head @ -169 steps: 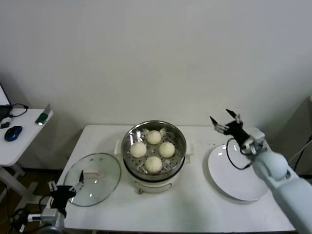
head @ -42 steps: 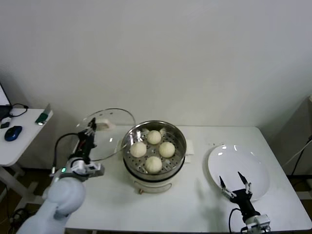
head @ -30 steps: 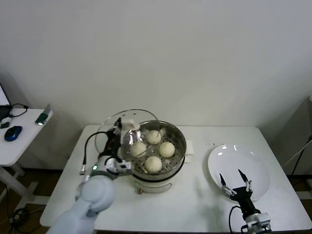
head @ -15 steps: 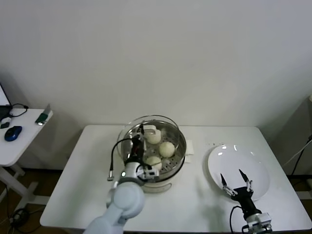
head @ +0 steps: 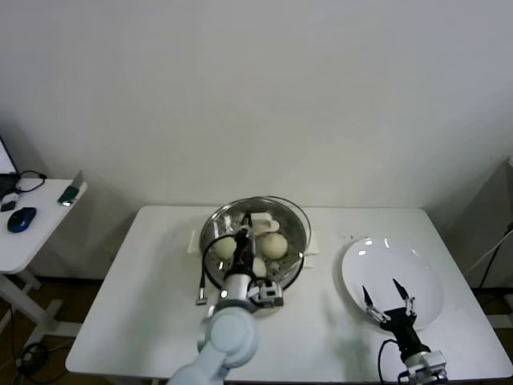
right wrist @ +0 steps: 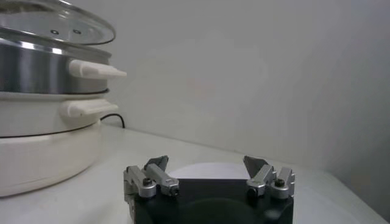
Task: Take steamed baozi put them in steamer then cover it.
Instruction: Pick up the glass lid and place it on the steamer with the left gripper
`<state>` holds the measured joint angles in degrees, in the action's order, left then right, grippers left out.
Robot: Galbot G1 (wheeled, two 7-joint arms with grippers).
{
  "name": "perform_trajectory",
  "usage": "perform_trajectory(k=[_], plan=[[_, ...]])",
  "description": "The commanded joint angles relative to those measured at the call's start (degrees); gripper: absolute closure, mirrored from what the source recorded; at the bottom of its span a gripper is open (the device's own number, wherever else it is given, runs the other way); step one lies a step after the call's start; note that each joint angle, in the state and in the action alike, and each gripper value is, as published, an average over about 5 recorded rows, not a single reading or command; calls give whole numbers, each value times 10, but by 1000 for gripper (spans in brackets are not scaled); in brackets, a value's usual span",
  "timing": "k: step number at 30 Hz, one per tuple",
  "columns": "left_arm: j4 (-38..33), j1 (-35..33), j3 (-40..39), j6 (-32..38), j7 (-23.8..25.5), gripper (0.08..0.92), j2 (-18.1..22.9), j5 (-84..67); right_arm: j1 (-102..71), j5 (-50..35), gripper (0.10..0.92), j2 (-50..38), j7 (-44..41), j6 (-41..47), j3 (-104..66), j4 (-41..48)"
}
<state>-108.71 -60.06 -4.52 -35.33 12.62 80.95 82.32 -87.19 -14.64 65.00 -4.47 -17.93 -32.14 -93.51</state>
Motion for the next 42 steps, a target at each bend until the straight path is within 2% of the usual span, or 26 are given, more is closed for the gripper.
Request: perform_trajectory(k=[1,14,27,42], plan=[[6,-4,-6,0,2,863,18,32,0,-1,203,0,0,-3,-2,1],[23,-6,11,11,8,863,3,61,-5,1,203,3,-1,-7,-2,0],[34,-5,11,28,-12,863,4,70,-6,5,203,5,0,-11,-4,-1],[35,-4,12,32,-12,857,-4,52,-10,1,203,6,0,-4,-4,-9]])
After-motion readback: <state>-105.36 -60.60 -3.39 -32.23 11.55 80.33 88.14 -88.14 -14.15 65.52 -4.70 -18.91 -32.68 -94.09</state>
